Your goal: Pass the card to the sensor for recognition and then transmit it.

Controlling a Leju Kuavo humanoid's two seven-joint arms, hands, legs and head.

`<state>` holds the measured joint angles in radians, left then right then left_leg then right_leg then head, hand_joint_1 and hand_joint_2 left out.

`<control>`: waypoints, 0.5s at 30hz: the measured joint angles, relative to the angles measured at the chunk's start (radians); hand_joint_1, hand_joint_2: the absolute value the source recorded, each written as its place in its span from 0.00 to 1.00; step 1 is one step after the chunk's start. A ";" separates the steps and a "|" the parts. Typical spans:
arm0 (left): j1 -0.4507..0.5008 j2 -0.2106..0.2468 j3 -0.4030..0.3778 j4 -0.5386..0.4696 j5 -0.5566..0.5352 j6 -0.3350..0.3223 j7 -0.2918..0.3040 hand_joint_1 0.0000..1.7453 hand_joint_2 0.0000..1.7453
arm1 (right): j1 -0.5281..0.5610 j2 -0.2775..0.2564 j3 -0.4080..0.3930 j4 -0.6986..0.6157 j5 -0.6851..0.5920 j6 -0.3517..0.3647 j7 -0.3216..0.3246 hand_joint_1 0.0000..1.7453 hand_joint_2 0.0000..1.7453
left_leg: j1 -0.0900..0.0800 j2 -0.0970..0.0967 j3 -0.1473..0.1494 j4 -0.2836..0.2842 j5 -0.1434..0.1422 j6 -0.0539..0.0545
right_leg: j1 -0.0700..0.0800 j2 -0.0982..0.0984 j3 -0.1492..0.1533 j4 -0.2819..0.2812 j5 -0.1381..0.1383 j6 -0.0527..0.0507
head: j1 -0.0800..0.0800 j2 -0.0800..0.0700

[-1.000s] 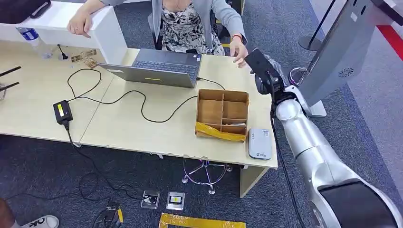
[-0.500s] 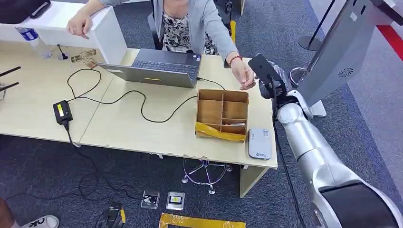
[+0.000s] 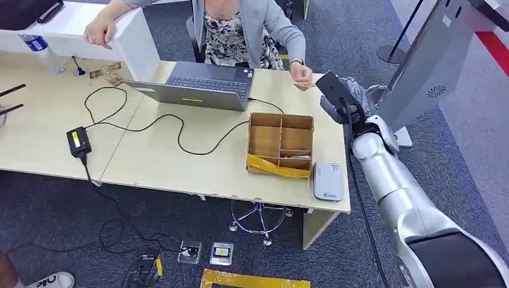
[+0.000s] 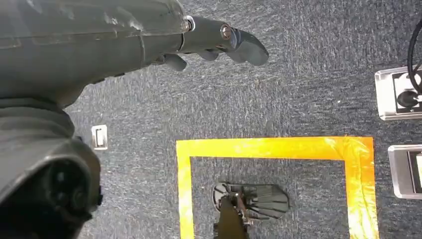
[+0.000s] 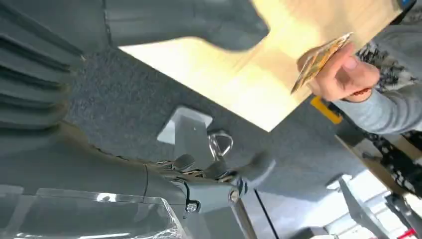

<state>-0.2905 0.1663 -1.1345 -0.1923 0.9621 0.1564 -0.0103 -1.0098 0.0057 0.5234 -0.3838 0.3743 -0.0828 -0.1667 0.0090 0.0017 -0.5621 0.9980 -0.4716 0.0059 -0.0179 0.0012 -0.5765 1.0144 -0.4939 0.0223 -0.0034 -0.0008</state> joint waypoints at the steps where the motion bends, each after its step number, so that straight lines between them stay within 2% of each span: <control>1: 0.000 0.000 0.000 0.000 0.000 0.001 0.000 0.00 0.00 | 0.002 -0.001 0.000 -0.001 0.011 -0.011 -0.002 0.00 0.00 | 0.000 0.000 0.000 0.000 0.000 0.000 | 0.000 0.000 0.000 0.000 0.000 0.000 | 0.000 0.000; 7: 0.018 0.000 0.001 0.000 0.008 0.014 0.000 0.00 0.00 | 0.048 -0.021 0.008 -0.048 0.118 -0.085 0.010 0.00 0.00 | 0.000 0.000 0.000 0.000 0.000 0.000 | 0.000 0.000 0.000 0.000 0.000 0.000 | 0.000 0.000; 12: 0.038 0.000 0.006 0.000 0.015 0.022 -0.003 0.00 0.00 | 0.112 -0.058 0.010 -0.163 0.181 -0.086 0.060 0.00 0.00 | 0.000 0.000 0.000 0.000 0.000 0.000 | 0.000 0.000 0.000 0.000 0.000 0.000 | 0.000 0.000; 13: 0.039 0.000 0.008 0.000 0.016 0.023 -0.003 0.00 0.00 | 0.124 -0.066 0.010 -0.191 0.187 -0.082 0.070 0.00 1.00 | 0.000 0.000 0.000 0.000 0.000 0.000 | 0.000 0.000 0.000 0.000 0.000 0.000 | 0.000 0.000; 15: 0.039 -0.001 0.011 0.000 0.023 0.030 -0.005 0.00 0.00 | 0.156 -0.082 0.010 -0.249 0.197 -0.074 0.087 0.00 1.00 | 0.000 0.000 0.000 0.000 0.000 0.000 | 0.000 0.000 0.000 0.000 0.000 0.000 | 0.000 0.000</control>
<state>-0.2512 0.1656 -1.1234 -0.1923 0.9854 0.1862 -0.0149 -0.8539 -0.0759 0.5337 -0.6330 0.5711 -0.1568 -0.0801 0.0089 0.0017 -0.5619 0.9980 -0.4718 0.0060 -0.0180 0.0009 -0.5763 1.0140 -0.4940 0.0223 -0.0034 -0.0008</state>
